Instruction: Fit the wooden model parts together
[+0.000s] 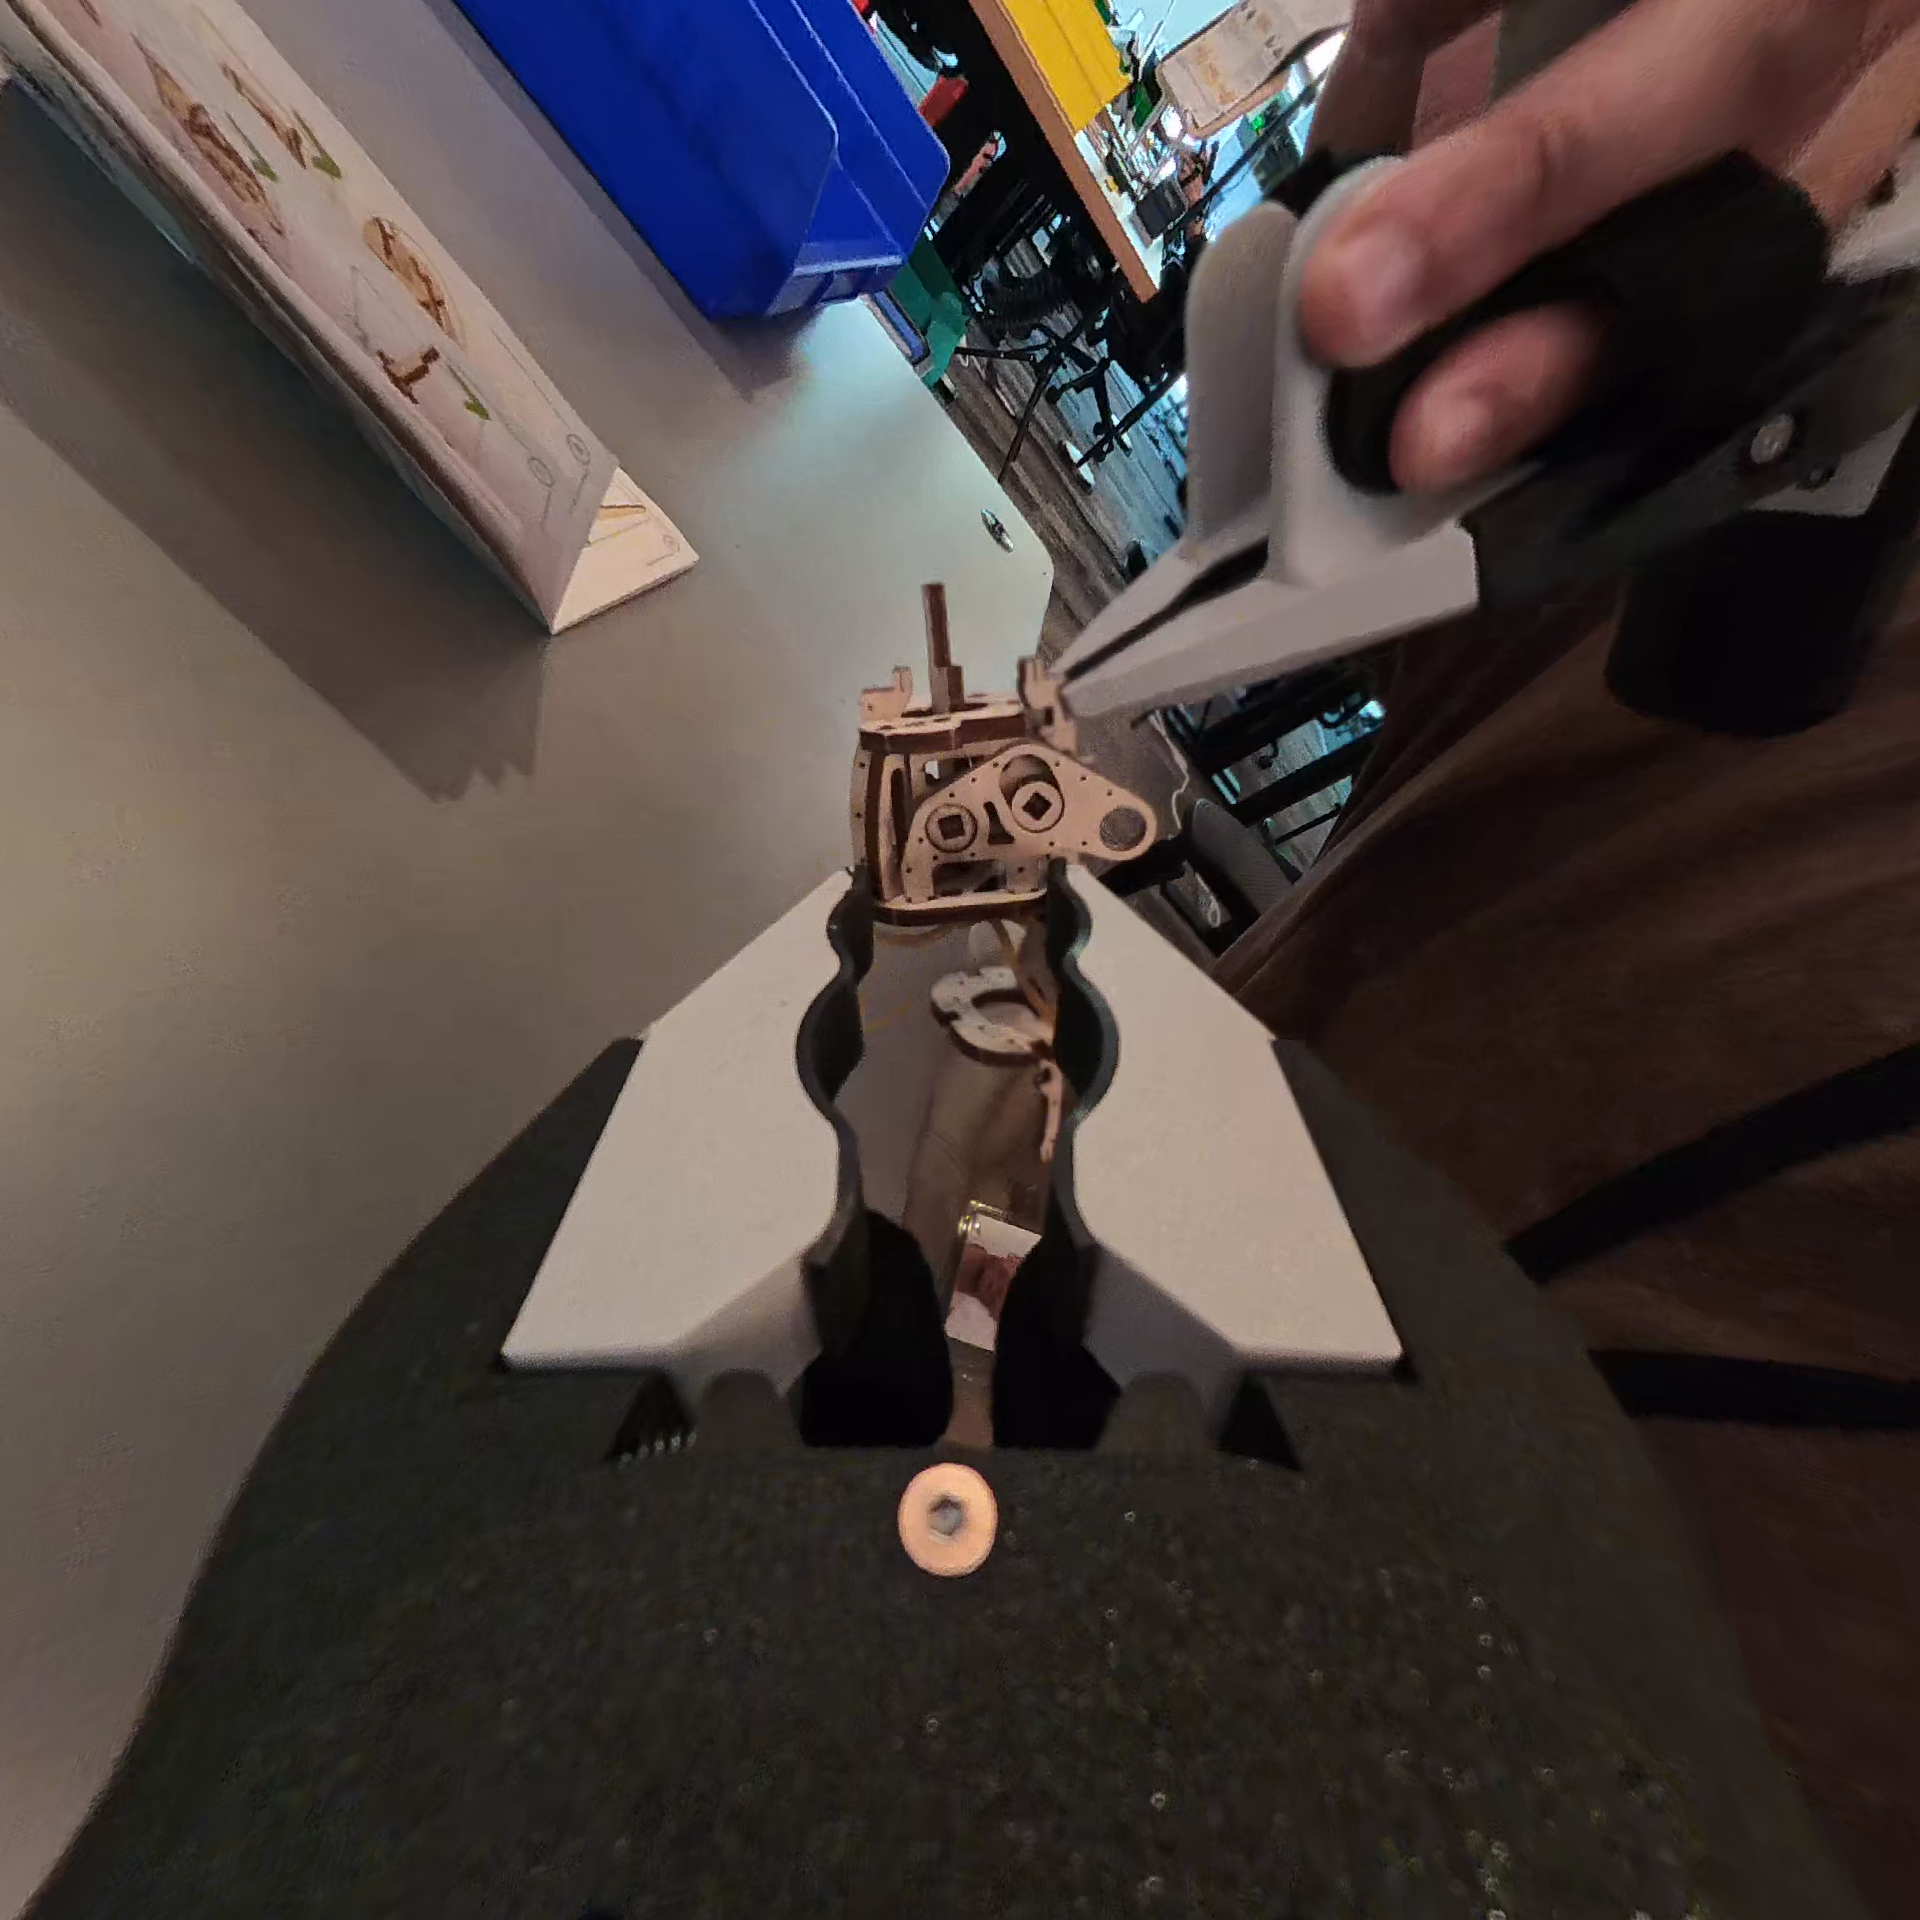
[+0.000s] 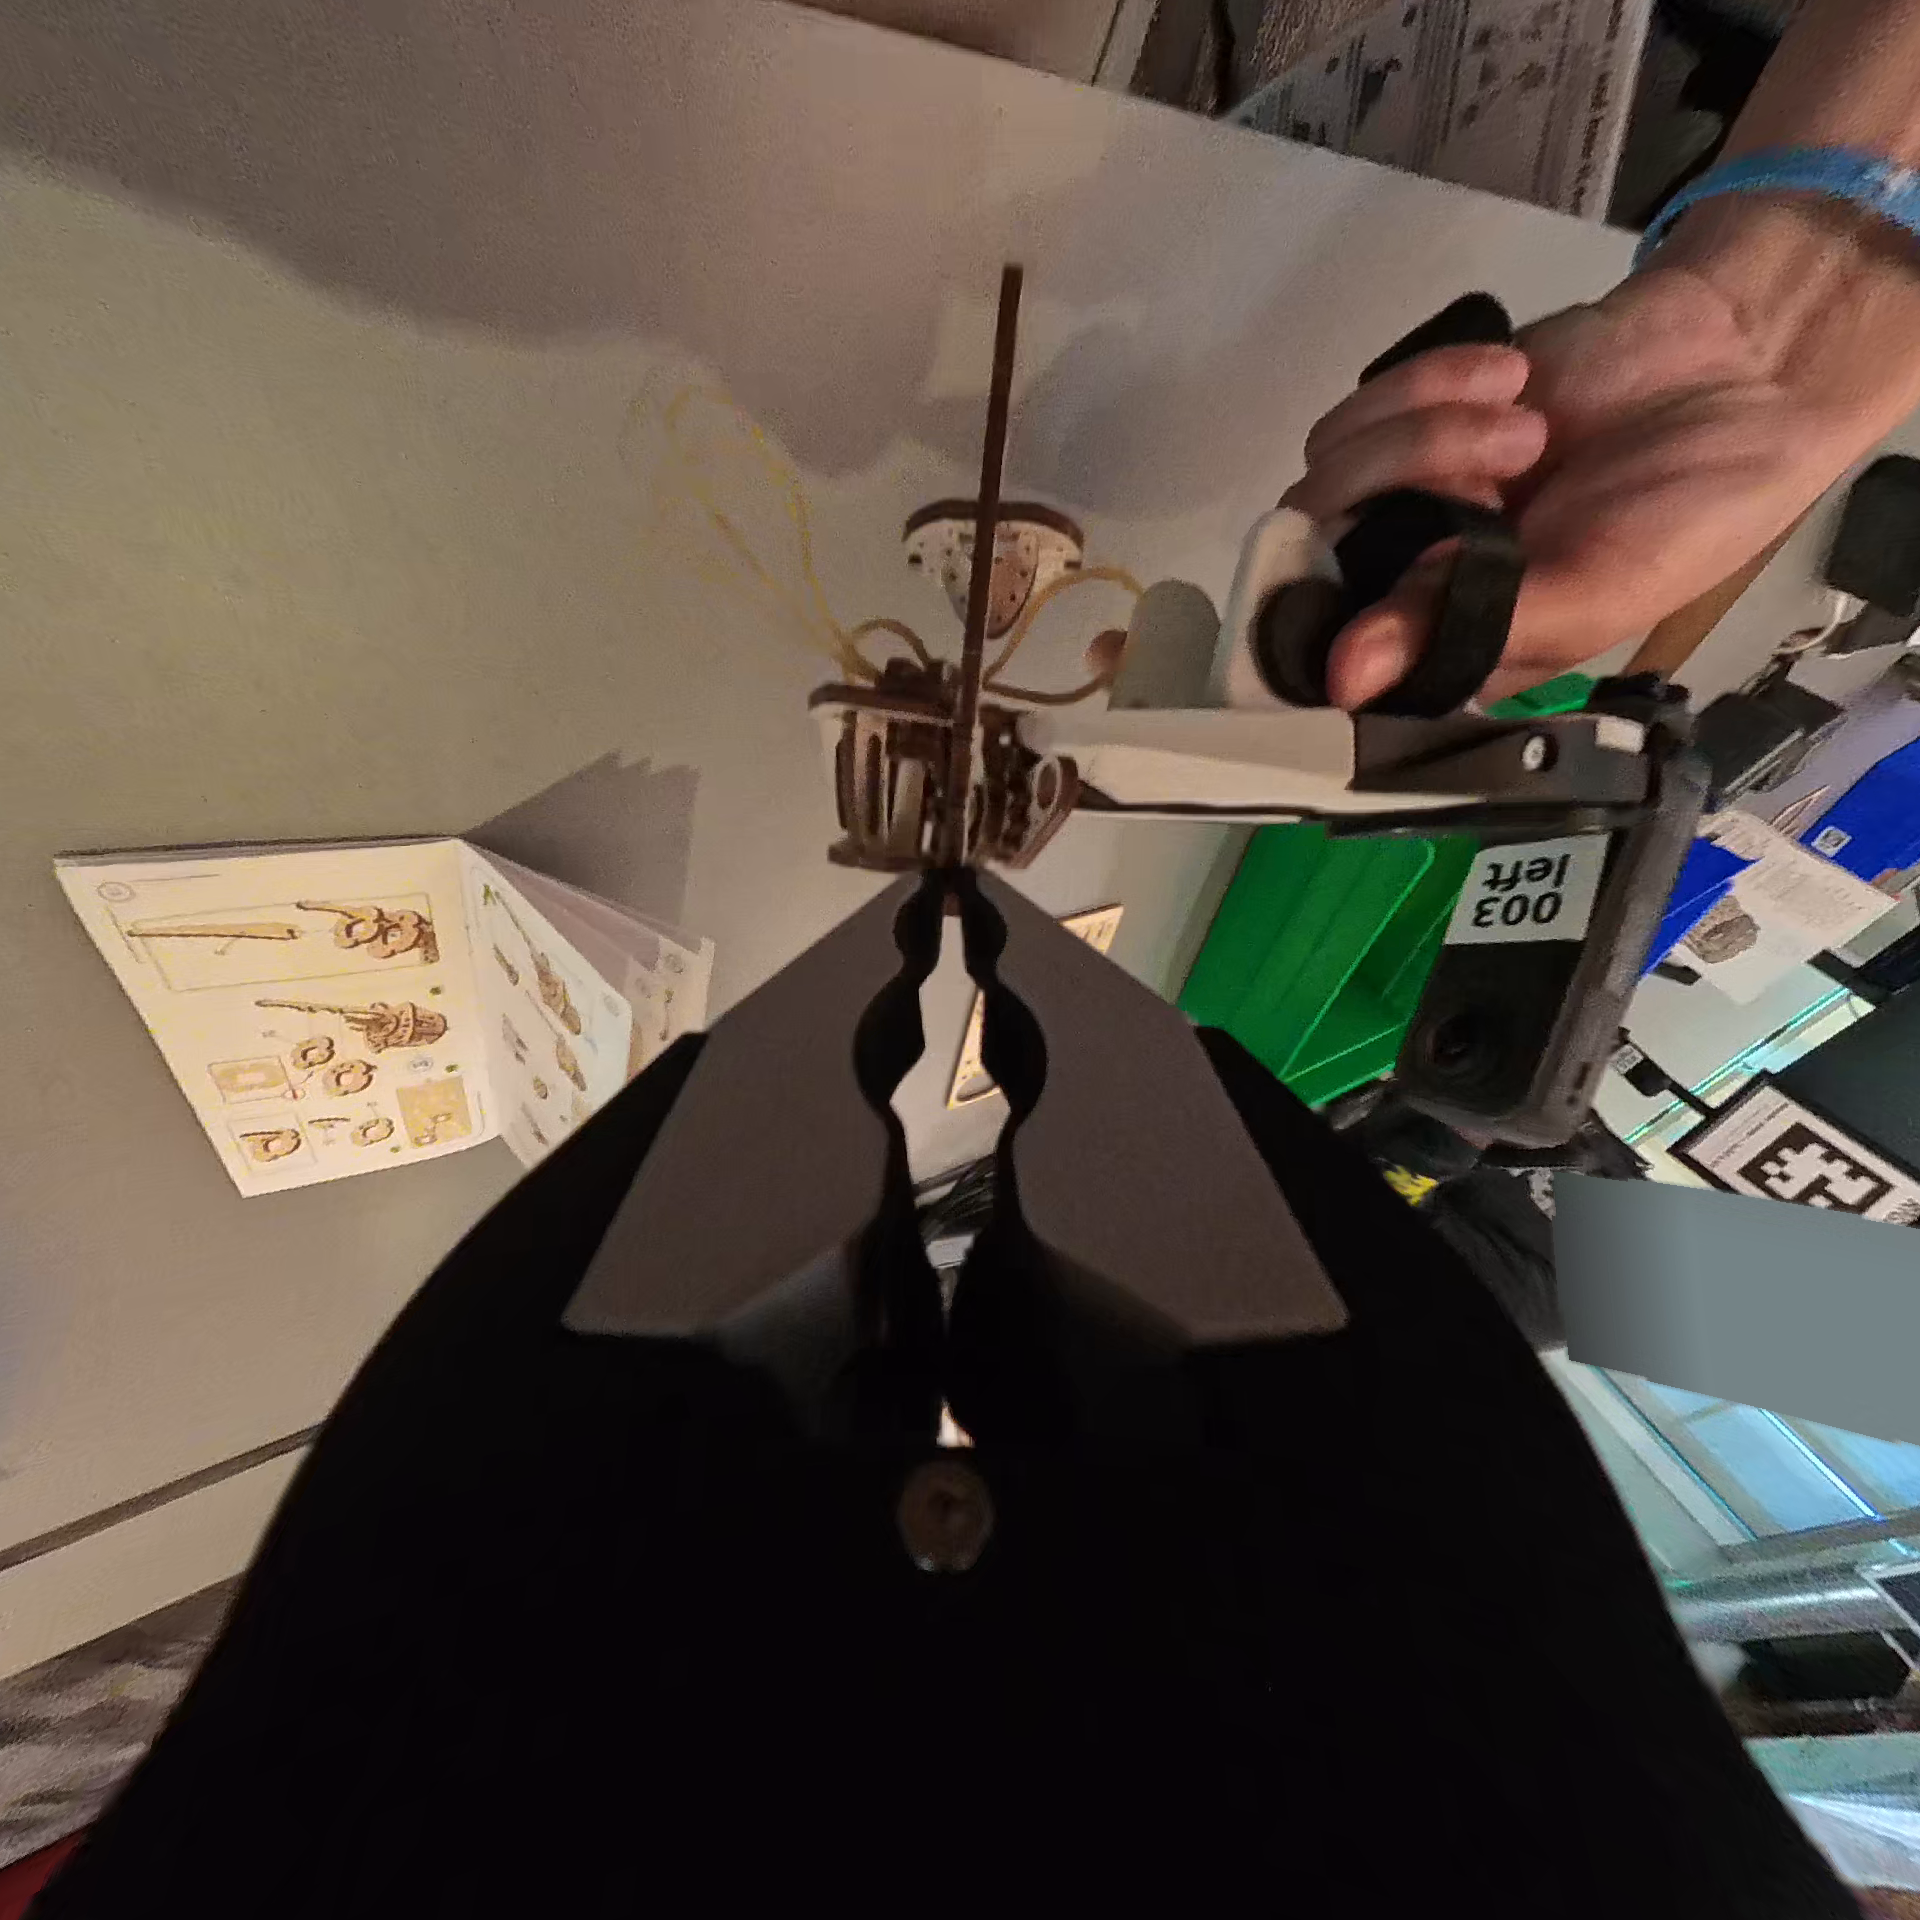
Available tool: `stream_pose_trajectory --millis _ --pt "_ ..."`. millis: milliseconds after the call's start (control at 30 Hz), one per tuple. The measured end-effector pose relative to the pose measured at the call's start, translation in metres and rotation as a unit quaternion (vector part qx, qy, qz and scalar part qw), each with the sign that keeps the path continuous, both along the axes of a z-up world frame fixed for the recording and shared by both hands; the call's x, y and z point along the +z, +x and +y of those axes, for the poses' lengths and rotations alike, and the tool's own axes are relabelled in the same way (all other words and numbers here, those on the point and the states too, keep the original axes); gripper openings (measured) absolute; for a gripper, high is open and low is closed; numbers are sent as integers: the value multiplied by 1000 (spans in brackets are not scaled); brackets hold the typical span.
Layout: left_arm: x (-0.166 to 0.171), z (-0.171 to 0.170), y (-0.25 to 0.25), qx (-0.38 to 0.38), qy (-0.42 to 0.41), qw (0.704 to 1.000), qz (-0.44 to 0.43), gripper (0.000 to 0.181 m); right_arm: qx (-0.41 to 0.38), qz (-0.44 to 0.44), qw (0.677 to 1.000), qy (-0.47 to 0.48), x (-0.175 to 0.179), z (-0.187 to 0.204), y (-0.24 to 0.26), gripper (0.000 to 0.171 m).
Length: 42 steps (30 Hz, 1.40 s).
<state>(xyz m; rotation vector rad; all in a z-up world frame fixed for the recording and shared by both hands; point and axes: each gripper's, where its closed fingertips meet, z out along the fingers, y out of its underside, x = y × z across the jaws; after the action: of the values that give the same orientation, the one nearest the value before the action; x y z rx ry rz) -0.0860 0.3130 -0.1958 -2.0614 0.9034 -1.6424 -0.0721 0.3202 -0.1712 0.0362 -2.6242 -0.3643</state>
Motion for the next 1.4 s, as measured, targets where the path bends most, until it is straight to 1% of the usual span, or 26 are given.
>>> stream_pose_trajectory --millis 133,267,500,900,967,1100,1200,1300,1400 --pt "-7 3 2 12 8 1000 8 31 -21 -8 999 -35 -9 1 7 2" --pt "-14 4 4 12 6 1000 13 31 -42 -13 999 -28 -14 9 11 2" --pt "-18 7 6 15 14 999 25 31 -53 -34 997 -46 -22 8 13 2" --pt "-21 8 6 23 10 999 24 31 -69 -43 996 -49 -27 12 11 2" --pt "-23 8 6 22 4 999 23 31 -82 -41 994 -53 -28 13 10 2" --pt "-26 11 7 30 -21 999 9 31 -144 -35 987 -68 -32 18 11 3" --pt "-29 12 9 32 -44 999 -4 31 -175 -30 981 -78 -34 22 11 3" --pt "-30 11 10 29 -63 997 -16 31 -179 -29 980 -85 -37 26 13 4" --pt "-31 9 12 27 -77 996 -21 31 -165 -22 984 -69 -39 32 15 3"
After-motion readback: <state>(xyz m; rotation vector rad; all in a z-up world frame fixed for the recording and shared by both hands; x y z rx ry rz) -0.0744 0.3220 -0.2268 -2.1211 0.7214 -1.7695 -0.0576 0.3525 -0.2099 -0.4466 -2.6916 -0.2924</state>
